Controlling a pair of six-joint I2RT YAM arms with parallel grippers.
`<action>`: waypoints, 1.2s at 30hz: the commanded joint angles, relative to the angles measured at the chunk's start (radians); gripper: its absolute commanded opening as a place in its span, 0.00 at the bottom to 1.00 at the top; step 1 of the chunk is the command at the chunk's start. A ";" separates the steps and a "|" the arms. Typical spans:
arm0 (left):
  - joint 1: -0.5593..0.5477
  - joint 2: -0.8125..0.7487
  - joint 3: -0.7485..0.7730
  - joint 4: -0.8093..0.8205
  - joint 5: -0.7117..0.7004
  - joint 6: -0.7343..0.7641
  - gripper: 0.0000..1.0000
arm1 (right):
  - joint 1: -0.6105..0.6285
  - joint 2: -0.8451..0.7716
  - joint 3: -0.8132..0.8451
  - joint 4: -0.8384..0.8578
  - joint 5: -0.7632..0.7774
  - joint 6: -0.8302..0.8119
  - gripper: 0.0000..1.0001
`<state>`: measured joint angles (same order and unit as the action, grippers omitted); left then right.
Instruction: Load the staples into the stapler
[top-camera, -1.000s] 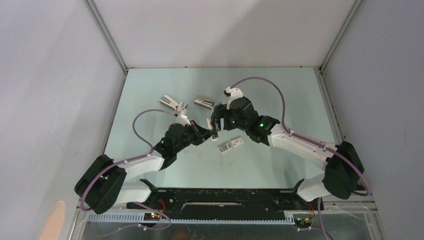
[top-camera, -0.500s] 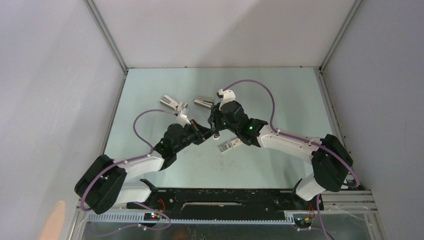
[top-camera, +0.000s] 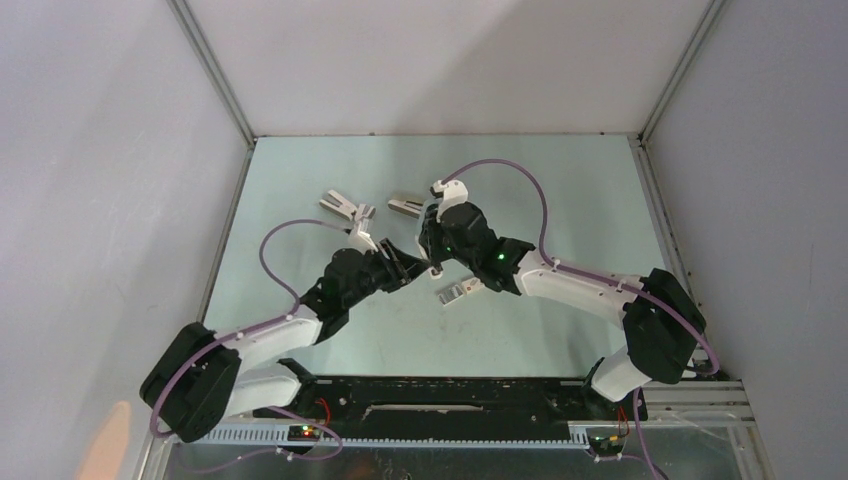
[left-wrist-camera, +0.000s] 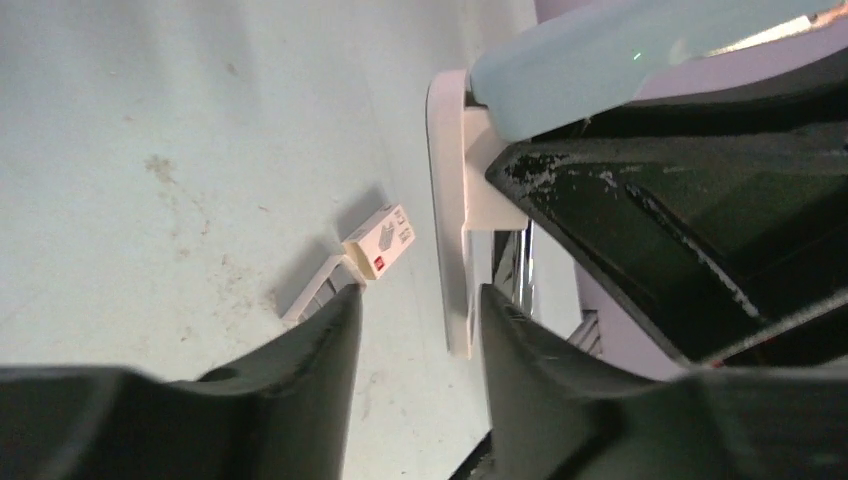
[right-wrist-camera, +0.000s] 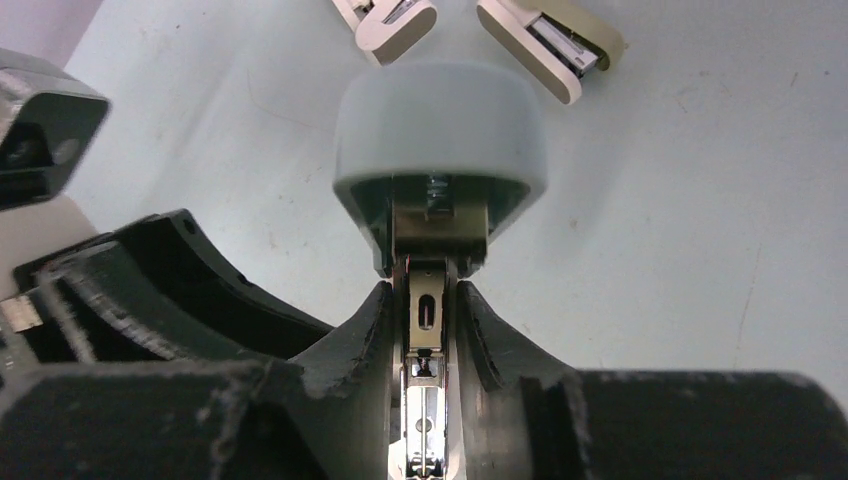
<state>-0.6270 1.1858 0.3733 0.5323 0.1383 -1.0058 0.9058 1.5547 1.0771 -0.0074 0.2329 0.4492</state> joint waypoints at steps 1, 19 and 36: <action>0.004 -0.092 0.044 -0.114 -0.061 0.113 0.56 | -0.017 -0.036 0.006 0.018 -0.001 -0.072 0.00; 0.004 -0.684 0.121 -0.856 -0.469 0.277 0.97 | 0.055 0.015 0.009 -0.106 -0.042 -0.148 0.00; 0.004 -0.786 0.505 -1.249 -0.547 0.589 1.00 | 0.154 0.257 0.120 -0.095 -0.050 -0.131 0.01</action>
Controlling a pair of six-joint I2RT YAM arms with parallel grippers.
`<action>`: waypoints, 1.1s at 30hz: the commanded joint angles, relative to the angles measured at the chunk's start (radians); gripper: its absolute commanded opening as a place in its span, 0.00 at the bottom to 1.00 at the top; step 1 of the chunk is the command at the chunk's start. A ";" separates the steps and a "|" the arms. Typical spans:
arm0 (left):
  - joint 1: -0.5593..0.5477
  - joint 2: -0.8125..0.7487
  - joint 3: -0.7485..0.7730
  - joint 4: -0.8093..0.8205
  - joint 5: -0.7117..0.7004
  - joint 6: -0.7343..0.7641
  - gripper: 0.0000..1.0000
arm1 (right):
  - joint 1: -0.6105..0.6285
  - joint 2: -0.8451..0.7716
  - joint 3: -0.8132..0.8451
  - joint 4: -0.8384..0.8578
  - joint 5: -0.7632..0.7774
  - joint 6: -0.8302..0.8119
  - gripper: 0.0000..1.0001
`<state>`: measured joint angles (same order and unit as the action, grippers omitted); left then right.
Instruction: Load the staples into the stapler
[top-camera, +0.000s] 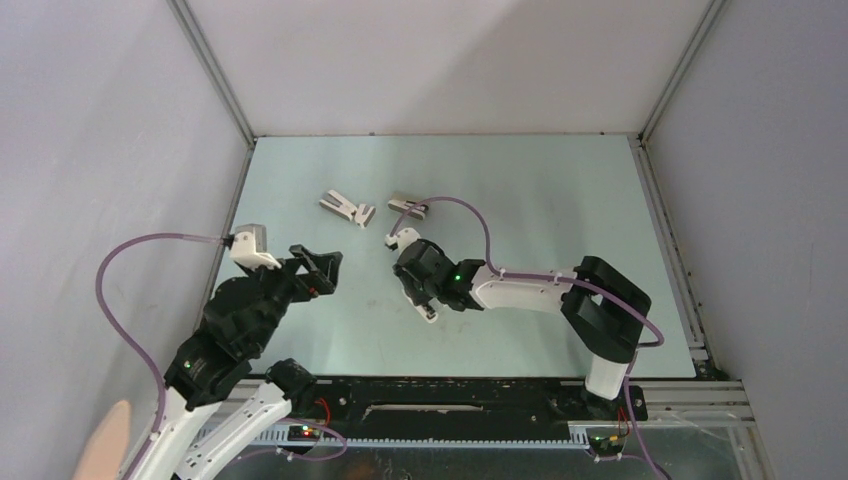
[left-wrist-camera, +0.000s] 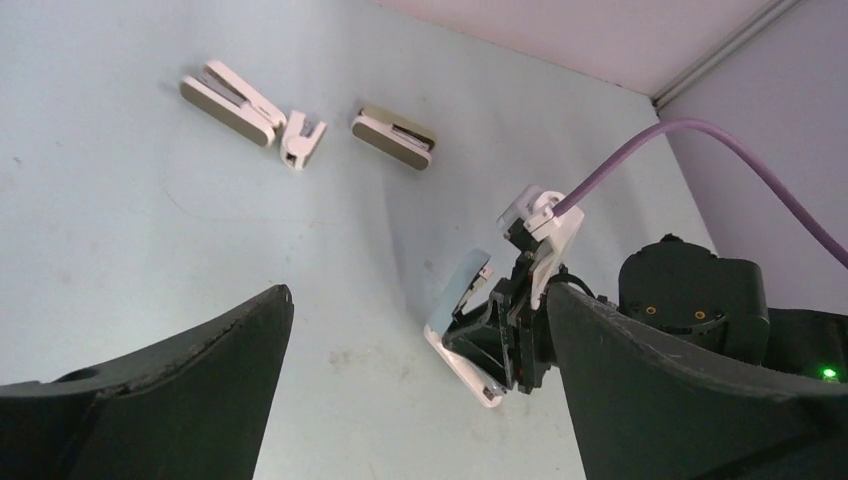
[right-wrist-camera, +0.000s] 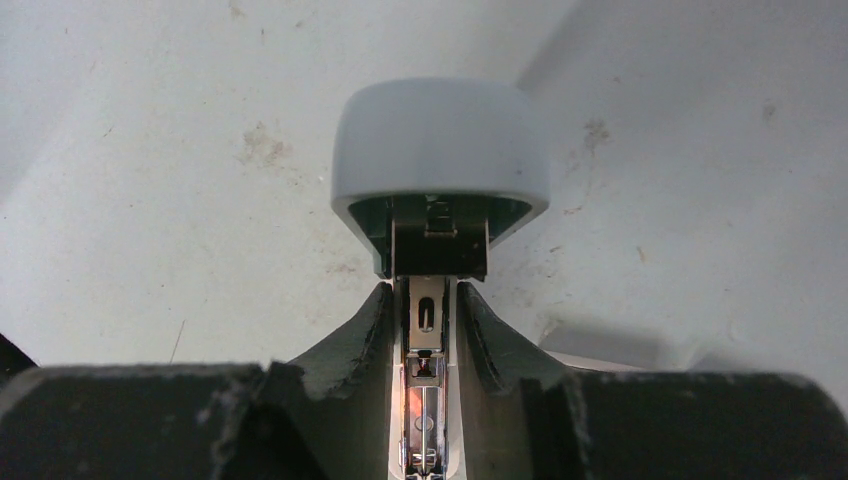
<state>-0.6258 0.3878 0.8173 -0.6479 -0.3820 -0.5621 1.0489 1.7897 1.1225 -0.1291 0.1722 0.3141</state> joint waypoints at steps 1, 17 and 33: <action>0.003 0.013 0.070 -0.068 -0.031 0.168 1.00 | 0.014 0.033 0.078 0.027 0.011 0.004 0.02; 0.160 0.028 -0.027 0.016 -0.004 0.218 1.00 | 0.040 0.126 0.129 0.016 0.008 -0.023 0.25; 0.270 0.161 -0.007 0.034 0.018 0.154 1.00 | 0.065 -0.100 0.139 -0.185 -0.021 -0.050 0.67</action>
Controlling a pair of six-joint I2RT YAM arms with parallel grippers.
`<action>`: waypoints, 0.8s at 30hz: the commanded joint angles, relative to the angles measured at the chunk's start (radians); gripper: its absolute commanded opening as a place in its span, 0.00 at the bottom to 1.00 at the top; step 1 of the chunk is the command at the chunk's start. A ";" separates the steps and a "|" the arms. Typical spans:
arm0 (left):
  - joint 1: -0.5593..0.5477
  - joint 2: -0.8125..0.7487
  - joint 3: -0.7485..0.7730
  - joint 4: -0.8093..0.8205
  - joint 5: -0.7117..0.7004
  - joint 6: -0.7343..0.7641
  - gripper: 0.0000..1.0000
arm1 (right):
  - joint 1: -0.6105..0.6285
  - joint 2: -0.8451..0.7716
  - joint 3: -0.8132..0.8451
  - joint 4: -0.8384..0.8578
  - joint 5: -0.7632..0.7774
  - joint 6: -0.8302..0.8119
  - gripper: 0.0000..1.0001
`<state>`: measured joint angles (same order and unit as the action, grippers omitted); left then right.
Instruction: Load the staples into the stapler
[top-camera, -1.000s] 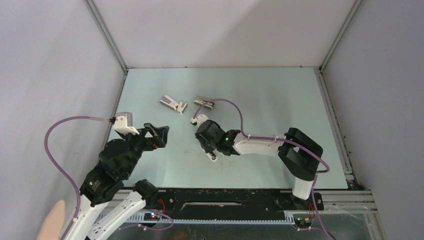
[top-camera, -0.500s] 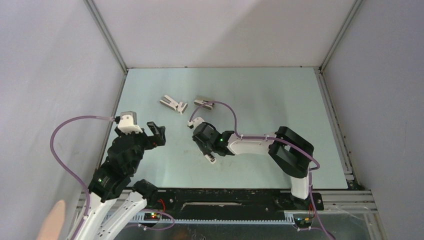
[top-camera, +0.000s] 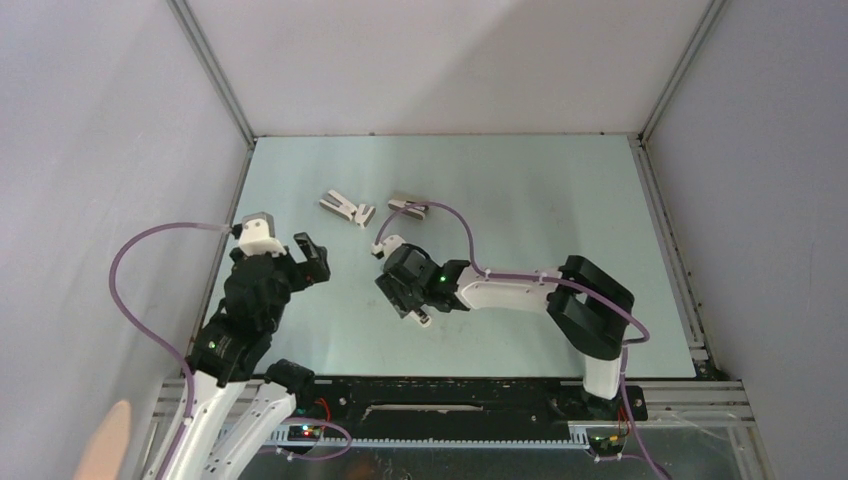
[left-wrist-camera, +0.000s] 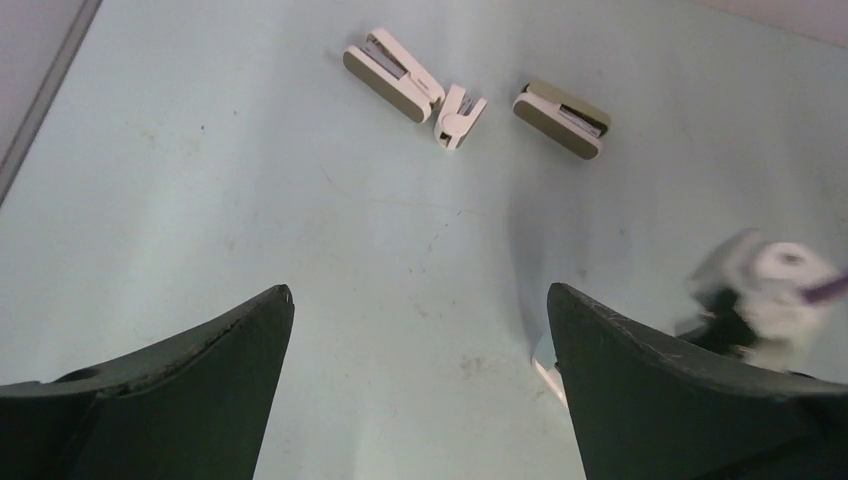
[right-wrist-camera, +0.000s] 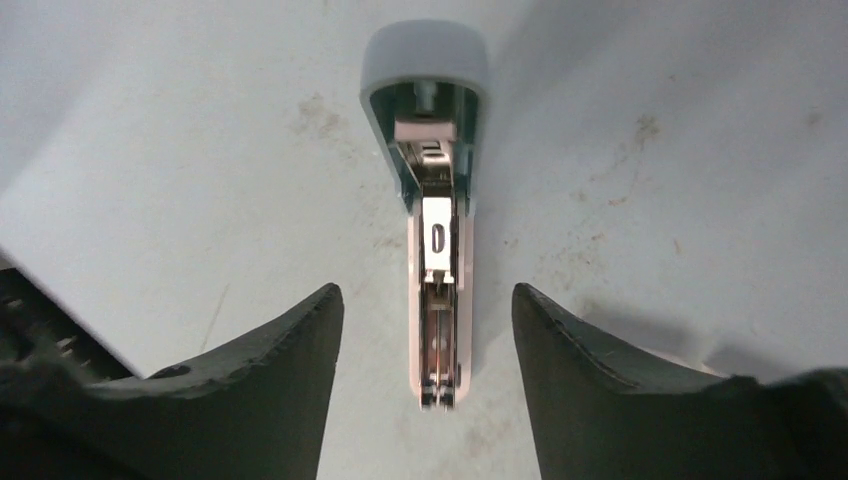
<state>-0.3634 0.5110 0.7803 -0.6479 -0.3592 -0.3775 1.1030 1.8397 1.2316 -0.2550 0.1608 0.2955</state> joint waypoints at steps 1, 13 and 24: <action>0.009 0.047 0.034 0.034 -0.008 -0.037 1.00 | 0.009 -0.182 0.027 -0.072 -0.012 -0.042 0.68; 0.012 0.283 0.138 0.029 -0.017 -0.107 1.00 | -0.192 -0.514 -0.142 -0.084 -0.027 -0.093 0.79; 0.039 0.677 0.312 0.063 0.029 -0.180 0.99 | -0.541 -0.667 -0.382 0.054 -0.111 -0.015 0.84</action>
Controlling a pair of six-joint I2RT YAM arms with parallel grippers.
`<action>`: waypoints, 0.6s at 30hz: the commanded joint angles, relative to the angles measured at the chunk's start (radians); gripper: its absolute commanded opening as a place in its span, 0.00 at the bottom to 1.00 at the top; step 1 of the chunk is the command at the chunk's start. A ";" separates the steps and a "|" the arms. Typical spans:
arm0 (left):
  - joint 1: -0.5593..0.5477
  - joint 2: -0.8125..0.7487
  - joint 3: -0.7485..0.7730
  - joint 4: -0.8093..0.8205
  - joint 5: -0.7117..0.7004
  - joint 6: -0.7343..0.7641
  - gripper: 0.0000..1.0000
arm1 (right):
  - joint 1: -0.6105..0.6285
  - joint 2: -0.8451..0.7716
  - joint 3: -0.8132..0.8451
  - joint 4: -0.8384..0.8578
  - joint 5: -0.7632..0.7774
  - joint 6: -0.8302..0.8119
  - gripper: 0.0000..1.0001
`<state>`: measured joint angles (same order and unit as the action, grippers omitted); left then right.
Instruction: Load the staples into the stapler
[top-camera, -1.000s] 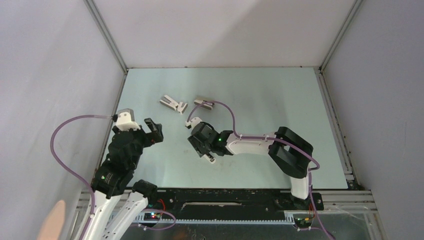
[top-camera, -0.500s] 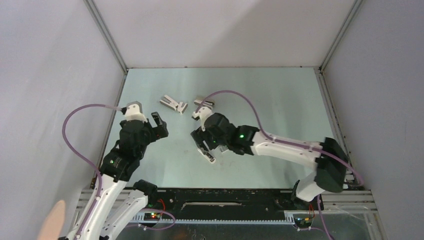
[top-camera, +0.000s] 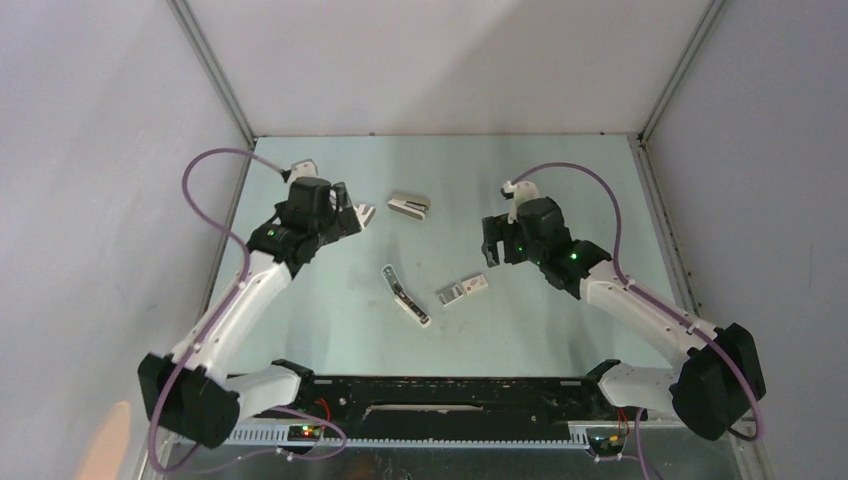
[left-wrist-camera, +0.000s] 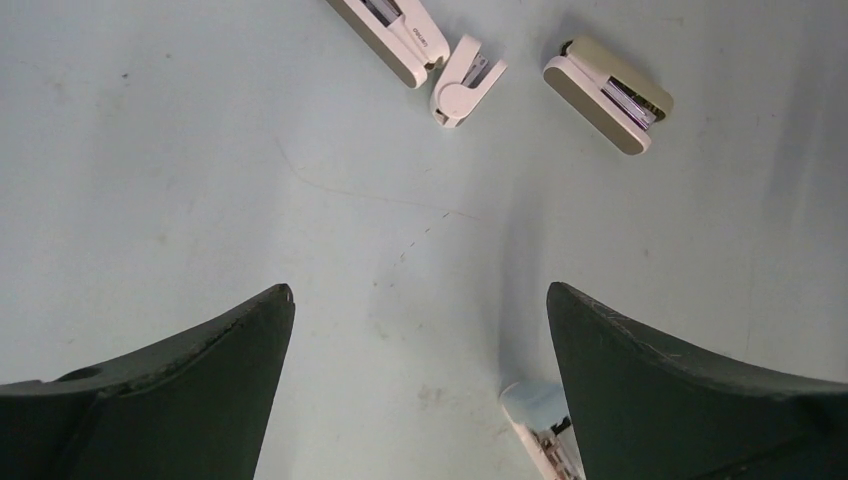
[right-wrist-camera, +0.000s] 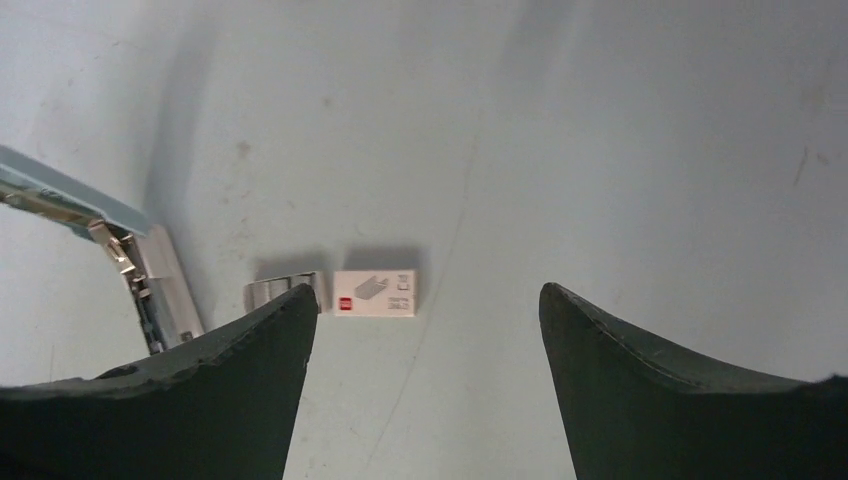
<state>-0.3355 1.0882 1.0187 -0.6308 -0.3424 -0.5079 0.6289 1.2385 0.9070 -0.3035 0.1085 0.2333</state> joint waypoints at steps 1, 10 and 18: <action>0.012 0.139 0.081 0.059 0.013 -0.058 0.98 | -0.082 -0.074 -0.080 0.123 -0.069 0.061 0.84; 0.084 0.540 0.242 0.162 0.094 -0.126 0.78 | -0.132 -0.098 -0.171 0.198 -0.038 0.116 0.85; 0.132 0.812 0.450 0.172 0.092 -0.141 0.61 | -0.121 -0.114 -0.184 0.202 0.008 0.110 0.86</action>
<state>-0.2192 1.8221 1.3376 -0.4786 -0.2489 -0.6373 0.5018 1.1553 0.7223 -0.1555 0.0807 0.3336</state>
